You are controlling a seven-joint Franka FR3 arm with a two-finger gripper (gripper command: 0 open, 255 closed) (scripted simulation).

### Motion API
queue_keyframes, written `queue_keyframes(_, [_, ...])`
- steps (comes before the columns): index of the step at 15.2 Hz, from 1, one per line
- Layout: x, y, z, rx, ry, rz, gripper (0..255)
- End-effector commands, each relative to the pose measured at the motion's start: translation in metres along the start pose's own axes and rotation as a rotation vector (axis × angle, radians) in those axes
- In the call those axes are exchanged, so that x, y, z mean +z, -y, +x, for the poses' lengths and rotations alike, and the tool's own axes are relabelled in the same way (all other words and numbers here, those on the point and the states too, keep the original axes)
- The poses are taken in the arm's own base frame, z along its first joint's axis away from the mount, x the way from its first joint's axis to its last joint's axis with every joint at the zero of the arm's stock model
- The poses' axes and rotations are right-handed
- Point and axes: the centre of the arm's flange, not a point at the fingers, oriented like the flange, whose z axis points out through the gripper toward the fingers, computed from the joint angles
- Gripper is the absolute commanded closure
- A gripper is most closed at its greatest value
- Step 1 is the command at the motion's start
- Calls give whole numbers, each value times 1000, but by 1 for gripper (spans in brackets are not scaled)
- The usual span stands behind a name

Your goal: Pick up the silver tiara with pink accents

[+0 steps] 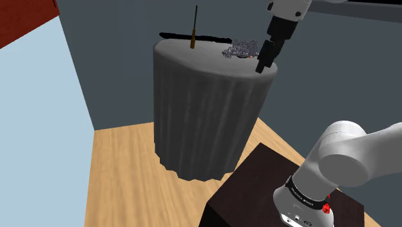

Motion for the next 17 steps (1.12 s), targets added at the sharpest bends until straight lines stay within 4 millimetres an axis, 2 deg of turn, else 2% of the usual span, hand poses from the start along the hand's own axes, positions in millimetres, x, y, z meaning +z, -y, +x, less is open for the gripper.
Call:
queue_keyframes(1, [0,0,0,0,0,0,0])
queue_keyframes(9, [-18,-102,31,-310,-30,26,0])
queue_keyframes(17, [-34,-191,91,-620,-60,53,0])
